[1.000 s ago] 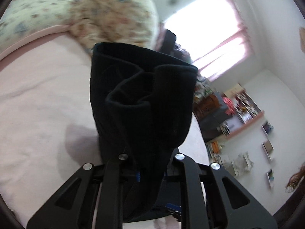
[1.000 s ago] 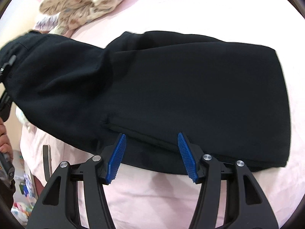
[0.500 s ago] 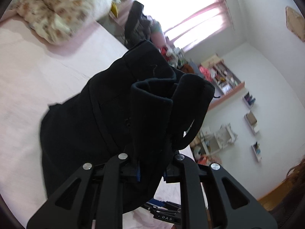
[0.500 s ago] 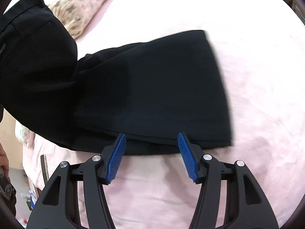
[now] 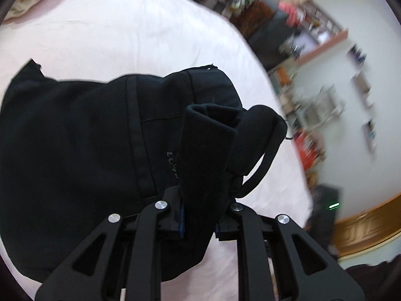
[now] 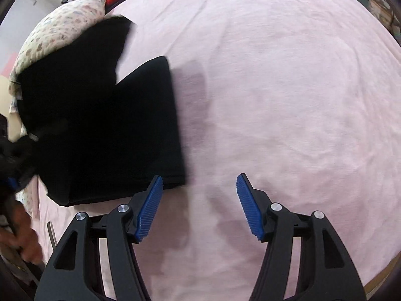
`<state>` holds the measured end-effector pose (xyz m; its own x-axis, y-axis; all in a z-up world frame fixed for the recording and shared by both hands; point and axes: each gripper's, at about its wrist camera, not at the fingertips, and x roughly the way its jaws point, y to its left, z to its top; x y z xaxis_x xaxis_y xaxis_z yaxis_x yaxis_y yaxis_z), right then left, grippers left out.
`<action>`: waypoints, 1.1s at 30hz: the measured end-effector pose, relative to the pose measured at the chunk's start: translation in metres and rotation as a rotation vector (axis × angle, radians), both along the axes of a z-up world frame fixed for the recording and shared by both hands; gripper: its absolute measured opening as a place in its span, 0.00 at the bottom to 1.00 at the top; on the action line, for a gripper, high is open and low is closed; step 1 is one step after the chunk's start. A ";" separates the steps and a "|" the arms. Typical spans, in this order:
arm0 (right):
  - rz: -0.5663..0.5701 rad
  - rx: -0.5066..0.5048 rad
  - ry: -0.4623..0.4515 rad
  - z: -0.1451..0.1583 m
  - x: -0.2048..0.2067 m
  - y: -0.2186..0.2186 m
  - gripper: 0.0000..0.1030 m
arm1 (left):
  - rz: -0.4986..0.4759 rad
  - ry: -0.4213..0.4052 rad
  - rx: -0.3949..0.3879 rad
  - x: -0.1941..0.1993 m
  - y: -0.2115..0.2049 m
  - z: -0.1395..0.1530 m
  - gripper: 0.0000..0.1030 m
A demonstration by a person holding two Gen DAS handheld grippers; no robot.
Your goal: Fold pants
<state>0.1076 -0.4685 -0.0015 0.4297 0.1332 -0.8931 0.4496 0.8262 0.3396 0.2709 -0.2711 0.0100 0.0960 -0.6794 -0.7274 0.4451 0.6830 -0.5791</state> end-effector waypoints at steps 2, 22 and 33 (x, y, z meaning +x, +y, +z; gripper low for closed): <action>-0.009 -0.001 0.001 0.000 -0.003 -0.006 0.61 | -0.022 -0.024 0.119 -0.004 -0.021 -0.013 0.15; 0.078 -0.024 -0.225 0.049 0.061 -0.005 0.58 | 0.064 -0.217 0.277 -0.062 0.021 0.013 0.98; 0.375 -0.053 -0.225 0.040 0.105 0.084 0.55 | 0.183 -0.081 0.234 0.024 0.081 0.000 0.98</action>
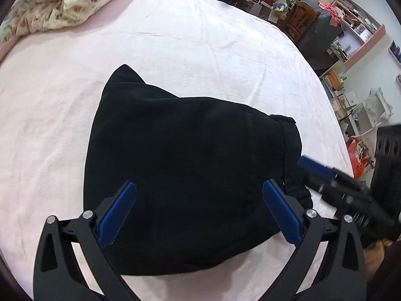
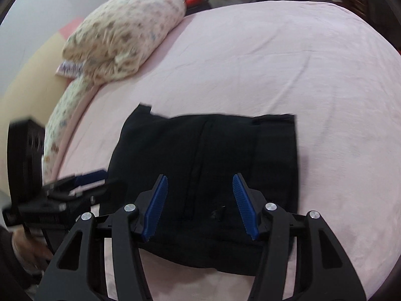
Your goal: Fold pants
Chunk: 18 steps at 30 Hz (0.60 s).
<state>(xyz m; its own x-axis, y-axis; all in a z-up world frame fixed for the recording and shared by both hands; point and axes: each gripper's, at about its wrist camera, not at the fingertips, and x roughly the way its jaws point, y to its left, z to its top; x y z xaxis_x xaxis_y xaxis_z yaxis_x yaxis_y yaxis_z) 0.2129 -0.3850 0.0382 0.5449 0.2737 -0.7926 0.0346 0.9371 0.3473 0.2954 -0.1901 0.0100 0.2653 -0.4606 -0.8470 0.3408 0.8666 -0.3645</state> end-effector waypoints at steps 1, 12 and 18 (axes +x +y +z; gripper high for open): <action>0.000 -0.006 0.015 -0.005 0.001 0.001 0.55 | 0.002 0.009 -0.002 0.002 0.001 0.003 0.98; 0.005 -0.112 0.183 -0.053 0.011 0.002 0.48 | -0.073 0.124 0.158 0.006 -0.010 -0.045 0.98; -0.003 -0.117 0.181 -0.054 0.009 0.001 0.48 | -0.054 0.121 0.171 0.006 -0.012 -0.044 0.98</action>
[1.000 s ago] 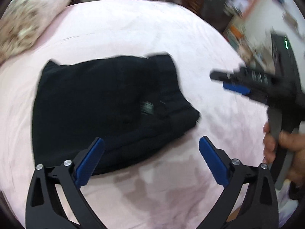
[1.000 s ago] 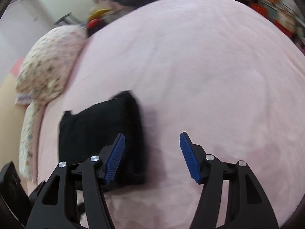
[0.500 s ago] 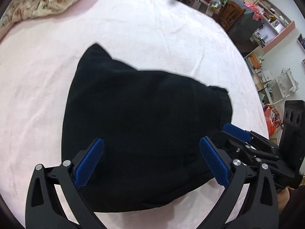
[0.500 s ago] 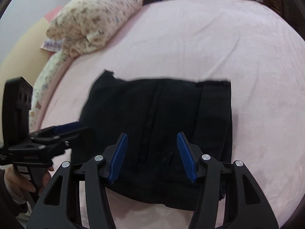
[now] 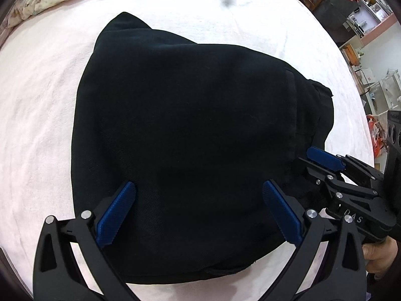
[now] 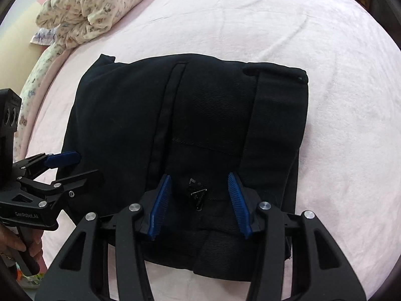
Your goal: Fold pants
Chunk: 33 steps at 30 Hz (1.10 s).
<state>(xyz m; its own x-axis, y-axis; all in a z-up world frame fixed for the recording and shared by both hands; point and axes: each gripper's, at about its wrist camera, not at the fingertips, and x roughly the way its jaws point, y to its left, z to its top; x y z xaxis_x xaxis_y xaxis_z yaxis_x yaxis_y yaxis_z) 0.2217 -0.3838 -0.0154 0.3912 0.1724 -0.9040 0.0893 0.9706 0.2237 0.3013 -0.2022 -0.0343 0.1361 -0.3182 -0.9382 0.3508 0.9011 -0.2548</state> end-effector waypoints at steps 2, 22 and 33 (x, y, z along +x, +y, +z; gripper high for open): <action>0.000 -0.005 -0.003 -0.001 -0.001 0.001 0.48 | -0.010 -0.006 0.015 -0.001 -0.002 0.000 0.98; 0.050 -0.095 0.036 -0.001 0.027 0.015 0.67 | -0.023 -0.012 0.158 0.013 -0.011 -0.002 0.98; 0.053 -0.023 -0.132 0.047 0.020 -0.011 0.70 | 0.054 -0.170 -0.051 0.032 0.028 0.063 0.98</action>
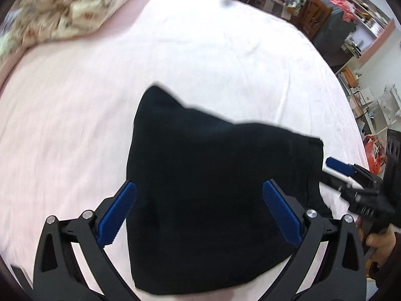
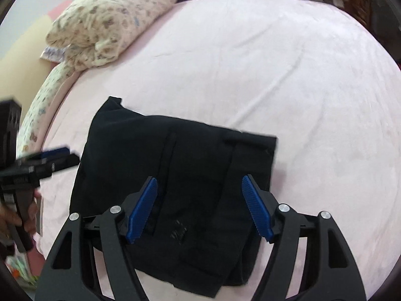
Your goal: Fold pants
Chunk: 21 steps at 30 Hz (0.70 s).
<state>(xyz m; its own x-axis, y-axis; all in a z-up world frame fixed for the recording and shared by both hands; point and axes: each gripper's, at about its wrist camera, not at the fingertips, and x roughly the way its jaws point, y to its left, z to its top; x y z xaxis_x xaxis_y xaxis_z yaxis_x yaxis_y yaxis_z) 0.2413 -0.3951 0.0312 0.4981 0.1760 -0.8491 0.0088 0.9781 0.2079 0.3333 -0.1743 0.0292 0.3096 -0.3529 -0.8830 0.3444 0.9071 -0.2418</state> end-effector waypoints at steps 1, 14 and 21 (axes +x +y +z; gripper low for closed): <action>0.015 -0.015 0.000 -0.001 0.004 0.003 0.69 | -0.009 -0.009 0.013 0.005 0.001 -0.003 0.98; 0.064 0.051 0.080 -0.020 0.026 -0.001 0.72 | -0.078 0.120 0.138 0.034 -0.022 -0.045 0.98; 0.238 0.077 0.083 -0.010 -0.050 0.021 0.72 | -0.174 0.032 0.000 -0.061 0.016 -0.005 0.98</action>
<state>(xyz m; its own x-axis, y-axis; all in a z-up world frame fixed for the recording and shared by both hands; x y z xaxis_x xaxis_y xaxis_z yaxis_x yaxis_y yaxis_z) 0.1916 -0.3742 0.0208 0.3644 0.3454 -0.8648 -0.1997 0.9360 0.2897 0.2725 -0.1588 0.0242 0.2154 -0.3983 -0.8916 0.4882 0.8347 -0.2549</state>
